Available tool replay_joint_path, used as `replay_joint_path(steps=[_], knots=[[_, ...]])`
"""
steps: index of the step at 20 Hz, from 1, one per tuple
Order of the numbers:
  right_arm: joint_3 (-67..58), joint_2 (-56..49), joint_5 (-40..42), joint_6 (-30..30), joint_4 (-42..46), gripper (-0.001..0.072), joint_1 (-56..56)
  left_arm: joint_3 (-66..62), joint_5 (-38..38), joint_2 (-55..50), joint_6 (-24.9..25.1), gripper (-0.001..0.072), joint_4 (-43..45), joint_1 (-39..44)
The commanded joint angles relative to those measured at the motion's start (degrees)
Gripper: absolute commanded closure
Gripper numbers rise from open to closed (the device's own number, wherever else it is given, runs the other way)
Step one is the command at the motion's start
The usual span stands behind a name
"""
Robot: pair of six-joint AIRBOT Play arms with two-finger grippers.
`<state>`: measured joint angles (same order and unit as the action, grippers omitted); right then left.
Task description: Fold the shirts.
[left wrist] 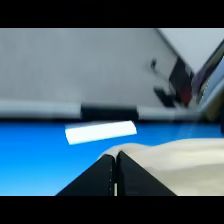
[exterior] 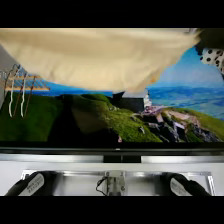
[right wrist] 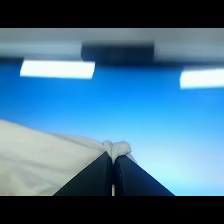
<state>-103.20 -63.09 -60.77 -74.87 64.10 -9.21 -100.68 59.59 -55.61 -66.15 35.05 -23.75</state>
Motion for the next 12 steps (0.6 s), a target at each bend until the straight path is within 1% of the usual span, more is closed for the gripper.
replay_joint_path(steps=[1, 2, 3, 5, 6, 8, 10, 12], knots=[[-9.57, 13.94, 1.73, -0.11, 2.64, 0.0649, 0.02, -13.46, -5.35, 7.93, -7.23, 0.0674, 0.66, -0.17], [-9.6, 17.64, 1.29, -0.61, 4.85, 0.0649, -0.02, -13.44, -4.81, 10.58, -9.31, 0.0674, 4.0, -0.15], [-9.6, 20.57, 0.7, -2.34, 7.58, 0.0649, -0.02, -13.44, -3.41, 12.81, -11.98, 0.0674, 8.57, -0.17], [-9.6, 25.29, -1.38, -6.86, 13.86, 0.065, -0.02, -13.44, 1.62, 16.46, -19.96, 0.0674, 18.64, -0.15], [-9.57, 26.91, -3.21, -8.59, 16.52, 0.0649, -0.02, -13.44, 4.72, 17.73, -22.21, 0.0674, 22.71, -0.15], [-9.6, 28.22, -9.2, -9.22, 19.98, 0.065, -0.02, -13.44, 10.05, 18.8, -22.67, 0.0674, 27.1, -0.15], [-9.57, 27.74, -16.17, -9.57, 20.87, 0.0649, -0.02, -12.59, 13.92, 18.78, -22.69, 0.0674, 26.56, -0.15], [-9.57, 25.94, -21.29, -9.57, 20.98, 0.0649, -0.02, -9.77, 15.98, 18.73, -22.64, 0.0673, 26.27, -0.15]])
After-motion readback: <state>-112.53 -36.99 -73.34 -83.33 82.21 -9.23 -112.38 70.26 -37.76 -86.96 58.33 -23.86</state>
